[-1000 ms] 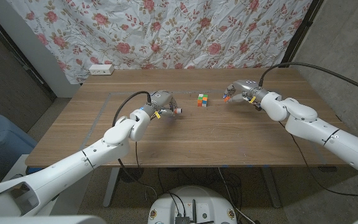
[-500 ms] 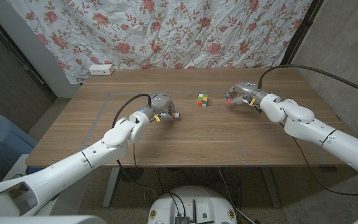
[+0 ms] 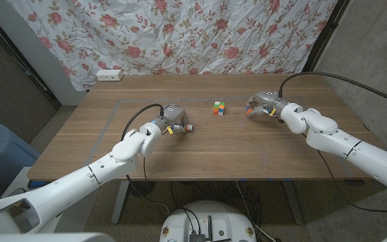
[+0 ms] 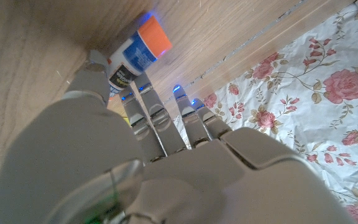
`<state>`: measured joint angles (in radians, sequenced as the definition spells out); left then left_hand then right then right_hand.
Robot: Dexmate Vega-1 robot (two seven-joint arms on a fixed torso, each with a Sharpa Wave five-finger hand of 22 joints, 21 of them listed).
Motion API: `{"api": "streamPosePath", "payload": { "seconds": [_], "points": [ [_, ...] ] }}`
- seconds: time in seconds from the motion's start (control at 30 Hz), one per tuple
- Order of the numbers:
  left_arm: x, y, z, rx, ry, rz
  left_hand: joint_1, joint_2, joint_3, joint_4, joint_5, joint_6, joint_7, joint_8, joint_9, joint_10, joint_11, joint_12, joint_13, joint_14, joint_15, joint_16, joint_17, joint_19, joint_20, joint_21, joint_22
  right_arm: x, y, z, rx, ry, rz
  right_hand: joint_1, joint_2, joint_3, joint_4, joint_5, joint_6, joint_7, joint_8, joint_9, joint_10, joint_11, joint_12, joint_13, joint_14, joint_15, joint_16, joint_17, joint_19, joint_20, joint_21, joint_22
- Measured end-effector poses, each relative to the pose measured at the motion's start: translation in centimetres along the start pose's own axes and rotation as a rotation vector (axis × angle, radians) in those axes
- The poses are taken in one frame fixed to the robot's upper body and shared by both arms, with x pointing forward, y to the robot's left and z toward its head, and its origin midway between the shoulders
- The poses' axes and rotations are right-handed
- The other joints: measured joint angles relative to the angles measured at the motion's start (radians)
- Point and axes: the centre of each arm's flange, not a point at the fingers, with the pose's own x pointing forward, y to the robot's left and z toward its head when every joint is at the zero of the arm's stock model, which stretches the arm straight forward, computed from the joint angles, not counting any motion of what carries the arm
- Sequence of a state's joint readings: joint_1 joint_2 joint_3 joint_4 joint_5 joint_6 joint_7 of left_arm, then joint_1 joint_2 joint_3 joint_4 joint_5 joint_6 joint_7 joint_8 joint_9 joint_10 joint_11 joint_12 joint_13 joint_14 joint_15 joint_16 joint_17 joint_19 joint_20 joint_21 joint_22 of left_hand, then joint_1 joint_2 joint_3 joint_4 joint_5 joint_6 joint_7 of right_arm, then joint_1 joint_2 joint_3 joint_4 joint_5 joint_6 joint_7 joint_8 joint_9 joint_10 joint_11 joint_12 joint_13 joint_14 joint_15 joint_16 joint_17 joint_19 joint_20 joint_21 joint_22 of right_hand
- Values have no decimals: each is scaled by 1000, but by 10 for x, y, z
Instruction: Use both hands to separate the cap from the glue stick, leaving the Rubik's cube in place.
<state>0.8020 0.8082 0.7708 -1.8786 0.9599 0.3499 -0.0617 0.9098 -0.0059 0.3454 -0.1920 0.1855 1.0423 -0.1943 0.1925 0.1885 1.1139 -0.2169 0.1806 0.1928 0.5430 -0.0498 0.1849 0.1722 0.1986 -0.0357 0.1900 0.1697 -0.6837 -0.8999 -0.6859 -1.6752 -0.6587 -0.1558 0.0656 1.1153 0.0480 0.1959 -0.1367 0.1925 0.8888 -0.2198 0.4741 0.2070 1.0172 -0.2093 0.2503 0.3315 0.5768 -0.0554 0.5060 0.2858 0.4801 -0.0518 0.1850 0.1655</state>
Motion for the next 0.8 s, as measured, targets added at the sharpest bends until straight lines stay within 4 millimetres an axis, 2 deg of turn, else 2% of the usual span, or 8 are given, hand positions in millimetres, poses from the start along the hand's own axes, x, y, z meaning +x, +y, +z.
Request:
{"api": "streamPosePath", "payload": {
  "seconds": [0.17, 0.57, 0.77, 0.8],
  "points": [
    [-2, -1, -1, 5, 4, -10, -1, -1, 0, 0, 0, 0, 0, 0, 0, -7, -7, -1, 0, 0, 0, 0, 0, 0, 0, 0, 0, 1, 1, -1, -3, 7, 7, -8, -4, 0, 0, 0, 0, 0, -5, -1, -12, -1, -7, 2, -4, 4, -3, 0, 0, 0, 0, 0],
    [-4, -2, -2, 22, 8, -32, -71, 17, 0, 0, 0, -8, 8, -12, 0, -47, -10, 1, 3, -14, -4, -4, 0, -26, 4, -7, 0, 2, 5, -2, -8, 22, 25, -25, -10, -4, -4, -4, -25, -1, -16, -1, -43, 0, -14, 8, -16, 6, -15, 0, 0, 0, 0, 0],
    [-4, -2, -3, 30, 10, -40, -73, 19, 0, 0, 0, -10, 9, -15, 0, -59, -4, 2, 2, -20, 1, -4, 0, -29, 7, -7, 0, 3, 8, -3, -15, 30, 35, -25, -10, -7, -1, -4, -41, -5, -23, -3, -60, 0, -23, 10, -25, 4, -15, 5, 0, 0, 0, 0],
    [-4, -2, -3, 31, 11, -41, -73, 19, 0, 0, 0, -12, 11, -14, 0, -65, -7, 1, 2, -20, 1, -4, 0, -29, 7, -7, 0, 3, 8, -3, -16, 30, 35, -33, -18, -7, -1, -4, -45, -2, -23, -3, -60, 0, -23, 10, -25, 4, -15, 5, 0, 0, 0, 0]
  ]
}}
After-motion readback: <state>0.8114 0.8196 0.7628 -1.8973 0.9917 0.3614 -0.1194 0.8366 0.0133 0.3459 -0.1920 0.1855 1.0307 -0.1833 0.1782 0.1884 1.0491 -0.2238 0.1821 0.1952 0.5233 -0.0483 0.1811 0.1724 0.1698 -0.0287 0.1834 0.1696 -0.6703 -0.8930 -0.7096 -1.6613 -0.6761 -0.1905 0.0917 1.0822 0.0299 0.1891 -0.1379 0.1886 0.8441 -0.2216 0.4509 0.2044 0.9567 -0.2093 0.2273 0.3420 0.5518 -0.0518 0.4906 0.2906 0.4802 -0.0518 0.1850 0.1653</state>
